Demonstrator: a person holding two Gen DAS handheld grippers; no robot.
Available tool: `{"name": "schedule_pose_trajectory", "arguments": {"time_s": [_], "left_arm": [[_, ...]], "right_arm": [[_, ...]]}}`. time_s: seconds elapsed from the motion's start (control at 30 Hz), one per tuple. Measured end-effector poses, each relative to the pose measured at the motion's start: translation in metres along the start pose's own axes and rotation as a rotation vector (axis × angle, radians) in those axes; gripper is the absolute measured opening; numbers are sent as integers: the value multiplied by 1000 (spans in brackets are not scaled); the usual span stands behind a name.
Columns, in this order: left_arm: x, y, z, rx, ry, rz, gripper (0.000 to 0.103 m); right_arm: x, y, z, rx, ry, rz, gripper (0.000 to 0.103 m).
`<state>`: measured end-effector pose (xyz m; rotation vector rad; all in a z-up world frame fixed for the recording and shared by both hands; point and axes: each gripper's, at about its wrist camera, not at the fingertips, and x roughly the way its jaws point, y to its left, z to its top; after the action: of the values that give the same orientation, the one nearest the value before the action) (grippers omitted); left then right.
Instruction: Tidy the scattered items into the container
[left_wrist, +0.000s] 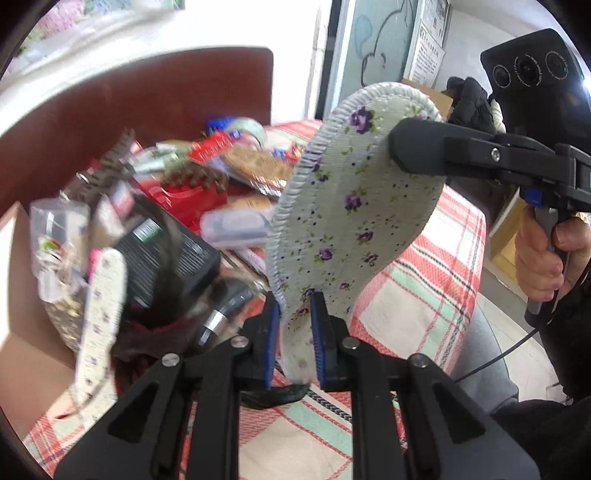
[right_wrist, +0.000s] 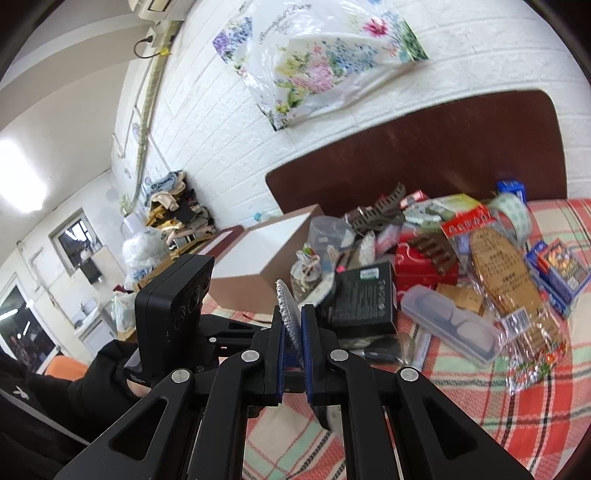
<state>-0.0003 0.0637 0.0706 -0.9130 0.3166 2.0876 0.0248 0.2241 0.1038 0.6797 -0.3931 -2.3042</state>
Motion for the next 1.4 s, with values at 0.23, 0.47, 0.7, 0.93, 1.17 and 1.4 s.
{"name": "schedule_pose_trajectory", "arguments": {"time_s": [0.23,0.47,0.7,0.93,1.17,1.4], "left_arm": [[-56,17,16,2,-85,74,16],[-123,62,24,-34,-174,181,16],[-181,124,24,-89,-221,285,16],[-211,200,17,-158,-219,374,16],[-208,262,-2,-252,-182,443,16],[-177,296,-27,-333,-112,491,25]], "right_arm": [[9,44,37,-99,-30,46,8],[51,99,87,-211,-37,132,8],[117,141,134,-271,-32,244,8],[197,163,168,-306,1,318,8],[275,149,166,-254,59,364,8],[330,126,151,-201,117,300,34]]}}
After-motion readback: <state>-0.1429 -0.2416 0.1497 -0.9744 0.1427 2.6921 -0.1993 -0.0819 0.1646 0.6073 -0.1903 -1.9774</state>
